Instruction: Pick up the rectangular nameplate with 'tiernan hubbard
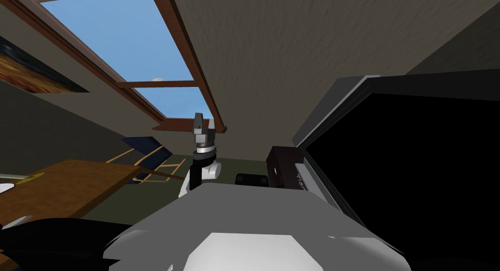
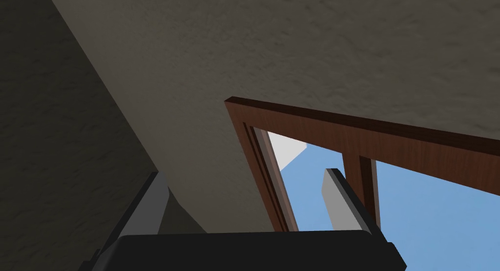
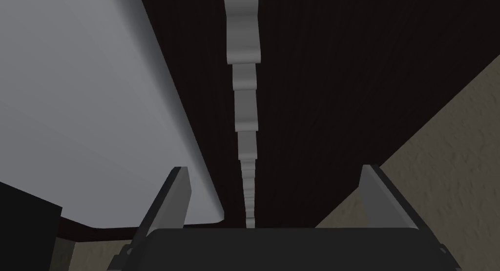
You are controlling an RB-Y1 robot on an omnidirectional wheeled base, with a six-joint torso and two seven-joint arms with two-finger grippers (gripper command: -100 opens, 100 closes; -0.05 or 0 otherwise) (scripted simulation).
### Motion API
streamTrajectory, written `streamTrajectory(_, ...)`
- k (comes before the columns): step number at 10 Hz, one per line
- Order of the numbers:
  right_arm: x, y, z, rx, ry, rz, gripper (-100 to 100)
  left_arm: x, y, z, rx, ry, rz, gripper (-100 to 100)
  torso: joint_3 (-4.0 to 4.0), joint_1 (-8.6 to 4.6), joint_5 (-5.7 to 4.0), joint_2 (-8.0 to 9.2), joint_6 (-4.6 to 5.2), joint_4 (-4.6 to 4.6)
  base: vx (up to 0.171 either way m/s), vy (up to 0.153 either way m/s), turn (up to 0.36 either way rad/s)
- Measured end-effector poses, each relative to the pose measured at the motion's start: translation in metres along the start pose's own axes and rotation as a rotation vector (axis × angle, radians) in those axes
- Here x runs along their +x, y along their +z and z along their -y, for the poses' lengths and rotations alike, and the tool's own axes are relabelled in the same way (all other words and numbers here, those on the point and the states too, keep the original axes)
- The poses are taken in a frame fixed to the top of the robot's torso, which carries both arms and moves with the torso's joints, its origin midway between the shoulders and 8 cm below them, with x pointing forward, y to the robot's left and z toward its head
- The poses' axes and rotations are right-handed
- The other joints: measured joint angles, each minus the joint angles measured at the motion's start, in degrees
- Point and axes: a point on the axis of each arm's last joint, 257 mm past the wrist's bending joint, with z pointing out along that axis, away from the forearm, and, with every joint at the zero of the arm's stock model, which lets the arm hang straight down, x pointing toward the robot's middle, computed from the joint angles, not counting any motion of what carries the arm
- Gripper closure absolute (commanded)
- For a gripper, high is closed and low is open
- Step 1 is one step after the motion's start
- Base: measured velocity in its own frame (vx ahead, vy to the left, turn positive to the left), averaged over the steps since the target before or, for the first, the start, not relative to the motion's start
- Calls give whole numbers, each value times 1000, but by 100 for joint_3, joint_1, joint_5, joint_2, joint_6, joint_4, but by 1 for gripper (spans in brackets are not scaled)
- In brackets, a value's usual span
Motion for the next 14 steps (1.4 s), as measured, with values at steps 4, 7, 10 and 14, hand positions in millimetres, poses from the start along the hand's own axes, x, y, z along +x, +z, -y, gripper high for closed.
streamTrajectory(4, 5, 14, -4, 8, 16, -1, -100, 0, 0, 0, 0, 0, 0, 0, -1, -3, -1, -2, -1, 0, 4, -3, 62)
streamTrajectory(7, 5, 15, -4, 8, 16, -1, 100, 0, 0, 0, 0, 0, 0, 0, 1, 0, 0, 1, 0, 0, 0, 0, 0)
streamTrajectory(10, 5, 15, -4, 8, 16, -1, 0, 0, 0, 0, 0, 0, 0, 0, 1, 0, 0, 2, 0, 0, 0, 0, 0)
streamTrajectory(14, 32, -8, 19, 48, 19, -69, -100, 0, 0, 0, 0, 0, 0, 0, -8, 1, 28, 1, 35, -19, 77, 46, -75)
